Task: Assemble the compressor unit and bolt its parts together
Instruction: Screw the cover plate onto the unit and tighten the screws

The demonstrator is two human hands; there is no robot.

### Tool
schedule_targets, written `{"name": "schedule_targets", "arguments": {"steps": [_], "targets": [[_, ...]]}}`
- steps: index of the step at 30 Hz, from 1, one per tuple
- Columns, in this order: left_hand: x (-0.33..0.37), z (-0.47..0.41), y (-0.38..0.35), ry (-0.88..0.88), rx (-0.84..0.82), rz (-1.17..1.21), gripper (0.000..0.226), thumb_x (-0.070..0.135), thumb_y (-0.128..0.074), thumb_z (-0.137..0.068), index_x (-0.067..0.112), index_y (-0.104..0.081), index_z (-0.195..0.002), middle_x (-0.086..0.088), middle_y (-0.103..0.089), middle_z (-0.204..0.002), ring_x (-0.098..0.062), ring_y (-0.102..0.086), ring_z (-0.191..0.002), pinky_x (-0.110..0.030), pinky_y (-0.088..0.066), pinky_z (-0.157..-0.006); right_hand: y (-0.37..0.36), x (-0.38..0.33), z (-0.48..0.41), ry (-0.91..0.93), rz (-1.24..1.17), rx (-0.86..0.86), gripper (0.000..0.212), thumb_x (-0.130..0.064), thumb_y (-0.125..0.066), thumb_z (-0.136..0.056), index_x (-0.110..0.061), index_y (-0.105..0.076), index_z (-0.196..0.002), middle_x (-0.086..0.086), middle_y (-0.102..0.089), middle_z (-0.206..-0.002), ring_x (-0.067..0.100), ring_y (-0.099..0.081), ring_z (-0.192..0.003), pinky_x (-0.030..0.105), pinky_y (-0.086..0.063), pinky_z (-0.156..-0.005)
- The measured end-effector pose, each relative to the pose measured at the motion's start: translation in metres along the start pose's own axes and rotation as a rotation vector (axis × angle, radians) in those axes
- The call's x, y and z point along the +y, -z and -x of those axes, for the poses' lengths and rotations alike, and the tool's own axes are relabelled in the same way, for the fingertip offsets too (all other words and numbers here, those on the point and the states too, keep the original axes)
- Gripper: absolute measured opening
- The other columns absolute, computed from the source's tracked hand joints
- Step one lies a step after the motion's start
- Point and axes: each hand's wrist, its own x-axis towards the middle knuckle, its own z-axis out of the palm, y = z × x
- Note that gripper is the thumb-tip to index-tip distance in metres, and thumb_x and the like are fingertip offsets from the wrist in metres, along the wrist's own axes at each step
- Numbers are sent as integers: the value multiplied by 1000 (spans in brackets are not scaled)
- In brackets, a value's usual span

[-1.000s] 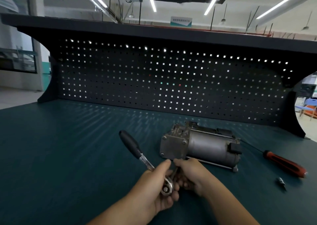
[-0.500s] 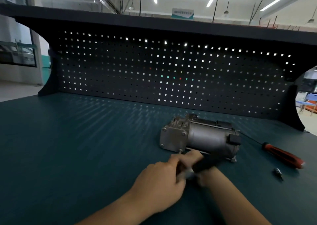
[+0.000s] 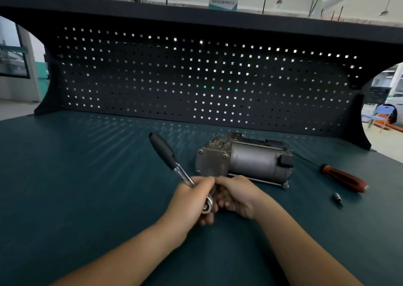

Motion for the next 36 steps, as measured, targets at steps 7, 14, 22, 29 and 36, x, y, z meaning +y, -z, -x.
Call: {"name": "schedule_targets", "arguments": {"steps": [7,14,22,29,36], "targets": [[-8,-3,2,-449,79,-770,16,25,-42,-89,14,-52,-92,-3,-65,-67,-24,-59,-64,-31,-42,-57,8,7,9,33,47,5,33,-19,-53,-92,-8,-53,-61,0,-54,-38,4,-44,-28,12,-32,-30],[-15,-2,4,-580,44,-1133,34,41,-47,-81,28,-51,-112,3,-66,-89,-22,-61,-80,-30,-44,-62,9,6,9,107,145,32,13,-6,-58,-87,-2,-64,-76,-3,-60,-53,5,-53,-47,9,-39,-41],[5,2,-2,248,49,352,21,26,-46,-95,9,-57,-96,-4,-55,-42,-9,-48,-31,-13,-37,-33,9,6,7,14,-14,1,24,-17,-46,-96,-1,-56,-81,4,-60,-44,8,-50,-31,14,-37,-32],[-8,1,-6,-281,-37,-710,15,12,-50,-84,18,-56,-95,7,-63,-67,-14,-59,-64,-24,-43,-54,5,8,5,57,-32,64,27,-9,-49,-92,-8,-55,-65,-3,-54,-38,5,-47,-31,14,-38,-36],[-15,0,2,-602,2,-1208,28,27,-49,-85,25,-49,-112,2,-62,-101,-21,-59,-92,-27,-39,-65,4,6,6,66,-37,108,29,-9,-53,-91,-4,-53,-63,7,-53,-49,9,-48,-32,16,-39,-35]]}}
